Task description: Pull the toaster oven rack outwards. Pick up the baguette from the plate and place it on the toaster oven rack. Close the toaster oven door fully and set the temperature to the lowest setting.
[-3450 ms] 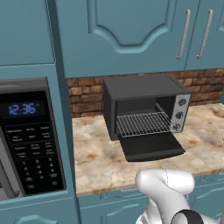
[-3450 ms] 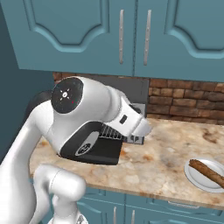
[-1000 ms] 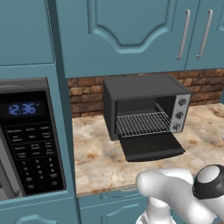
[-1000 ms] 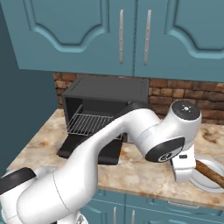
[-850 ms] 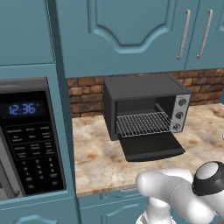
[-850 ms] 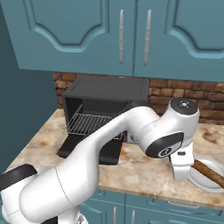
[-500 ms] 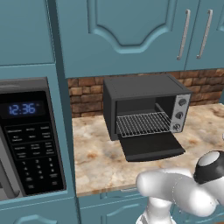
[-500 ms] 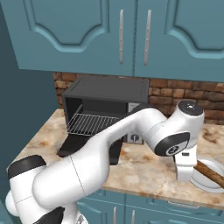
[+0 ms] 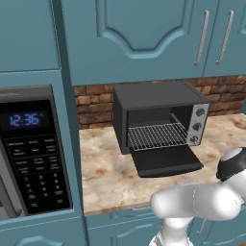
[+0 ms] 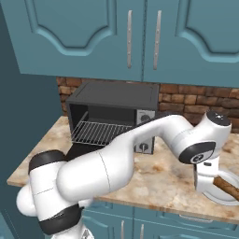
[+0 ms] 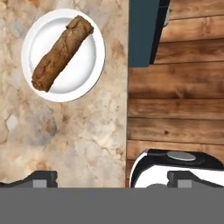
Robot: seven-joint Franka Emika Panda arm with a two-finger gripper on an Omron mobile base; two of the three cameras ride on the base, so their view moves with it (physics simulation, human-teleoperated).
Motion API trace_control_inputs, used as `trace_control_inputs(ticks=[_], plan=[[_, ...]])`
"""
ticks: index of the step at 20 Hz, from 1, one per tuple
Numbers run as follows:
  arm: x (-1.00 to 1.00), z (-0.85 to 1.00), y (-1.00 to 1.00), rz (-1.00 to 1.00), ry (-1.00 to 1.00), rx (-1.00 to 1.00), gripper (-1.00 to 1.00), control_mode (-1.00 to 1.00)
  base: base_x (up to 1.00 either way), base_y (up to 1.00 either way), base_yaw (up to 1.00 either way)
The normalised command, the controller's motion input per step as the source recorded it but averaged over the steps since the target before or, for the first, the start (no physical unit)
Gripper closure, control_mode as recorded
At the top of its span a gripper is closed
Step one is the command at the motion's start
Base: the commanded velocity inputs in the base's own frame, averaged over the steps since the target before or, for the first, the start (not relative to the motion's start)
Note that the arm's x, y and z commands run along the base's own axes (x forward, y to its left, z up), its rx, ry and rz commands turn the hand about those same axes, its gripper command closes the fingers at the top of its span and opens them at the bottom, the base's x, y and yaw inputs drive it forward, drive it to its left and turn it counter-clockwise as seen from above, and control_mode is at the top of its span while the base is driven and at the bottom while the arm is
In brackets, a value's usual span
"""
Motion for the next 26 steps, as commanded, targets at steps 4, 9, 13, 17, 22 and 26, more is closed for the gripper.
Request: trace_control_inputs(ticks=[4,9,13,17,22,26], plan=[[0.18,-0.16,-0.2,-0.13,0.01,0.01,-1.0,-1.0,0.0,0.0,0.0],[0.22,-0.22,-0.05,-0.18,0.0,0.0,-1.0,-1.0,0.0,0.0,0.0],[0.25,-0.23,-0.01,-0.18,0.01,0.0,-1.0,-1.0,0.0,0.0,0.0],[0.28,-0.28,-0.04,-0.13,0.06,0.0,-1.0,-1.0,0.0,0.0,0.0],[0.28,-0.3,-0.07,-0.05,0.07,0.0,-1.0,-1.0,0.0,0.0,0.0],[0.26,-0.28,-0.2,0.0,0.05,0.0,-1.0,-1.0,0.0,0.0,0.0]])
